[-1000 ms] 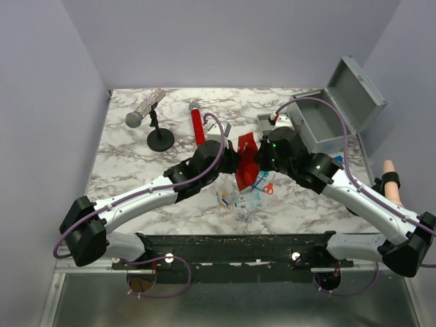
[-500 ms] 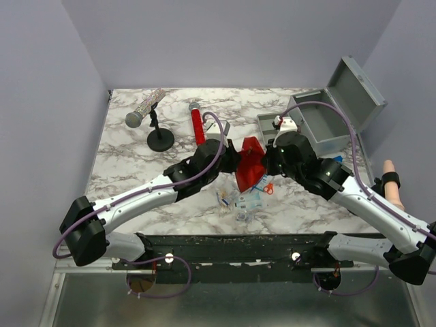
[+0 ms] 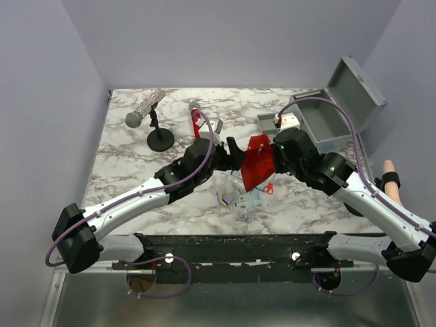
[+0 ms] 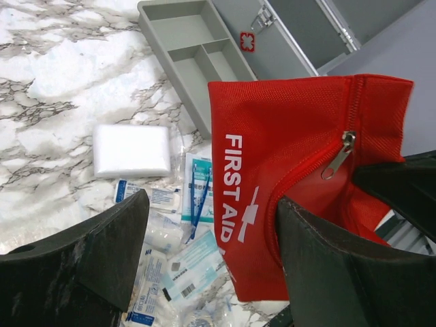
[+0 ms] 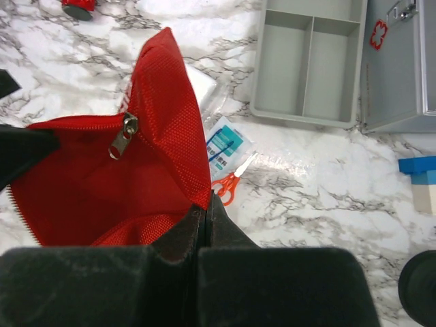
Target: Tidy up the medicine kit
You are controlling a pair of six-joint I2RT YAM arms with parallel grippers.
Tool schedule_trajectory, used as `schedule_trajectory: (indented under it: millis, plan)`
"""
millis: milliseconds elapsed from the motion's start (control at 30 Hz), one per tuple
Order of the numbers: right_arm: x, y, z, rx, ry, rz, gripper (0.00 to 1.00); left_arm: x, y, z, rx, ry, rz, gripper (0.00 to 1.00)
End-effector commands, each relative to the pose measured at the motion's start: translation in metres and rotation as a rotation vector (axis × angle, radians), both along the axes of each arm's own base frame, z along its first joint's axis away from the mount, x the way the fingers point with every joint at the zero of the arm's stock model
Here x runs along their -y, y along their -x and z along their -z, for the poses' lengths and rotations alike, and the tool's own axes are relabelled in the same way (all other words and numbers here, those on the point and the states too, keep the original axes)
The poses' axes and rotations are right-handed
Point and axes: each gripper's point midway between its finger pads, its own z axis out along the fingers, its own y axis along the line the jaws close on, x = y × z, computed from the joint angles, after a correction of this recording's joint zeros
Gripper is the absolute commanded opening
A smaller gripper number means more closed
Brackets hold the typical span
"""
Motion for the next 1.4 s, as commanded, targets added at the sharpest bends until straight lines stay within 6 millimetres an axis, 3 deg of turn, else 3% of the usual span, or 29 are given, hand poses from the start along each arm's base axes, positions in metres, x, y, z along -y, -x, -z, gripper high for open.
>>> schedule_trajectory:
  millis: [0, 100, 200, 433, 567, 633, 833, 967, 1133, 1367]
  plan:
    - [0.030, 0.006, 0.003, 0.006, 0.120, 0.036, 0.01, -0.010, 0.006, -0.027, 0.061, 0.108, 0.006, 0.85]
    - [0.022, 0.008, 0.009, -0.006, 0.067, 0.023, 0.01, -0.007, 0.014, -0.034, 0.068, 0.171, 0.036, 0.96]
    - [0.015, 0.008, 0.012, -0.017, 0.041, 0.016, 0.01, -0.002, 0.016, -0.034, 0.051, 0.179, 0.058, 0.99]
    - [0.044, 0.004, 0.011, -0.004, 0.176, 0.122, 0.01, -0.011, 0.016, -0.024, 0.027, 0.160, 0.019, 0.99]
    - [0.046, 0.008, 0.016, -0.013, 0.181, 0.111, 0.01, -0.011, 0.020, 0.003, -0.028, 0.181, 0.010, 0.96]
    - [0.051, 0.012, 0.021, -0.030, 0.195, 0.115, 0.01, -0.018, 0.021, 0.029, -0.103, 0.164, -0.045, 0.93]
    - [0.055, 0.023, 0.034, -0.018, 0.130, 0.111, 0.01, -0.071, 0.011, 0.097, -0.193, -0.001, -0.331, 0.95]
    - [0.051, 0.026, 0.049, -0.018, 0.085, 0.098, 0.01, -0.078, 0.013, 0.107, -0.204, -0.069, -0.340, 0.99]
    - [0.046, 0.033, 0.067, -0.061, 0.054, 0.090, 0.01, -0.084, 0.030, 0.121, -0.291, -0.198, -0.287, 0.98]
    - [0.042, 0.031, 0.073, -0.037, 0.011, 0.081, 0.01, -0.090, 0.046, 0.149, -0.339, -0.144, -0.227, 0.93]
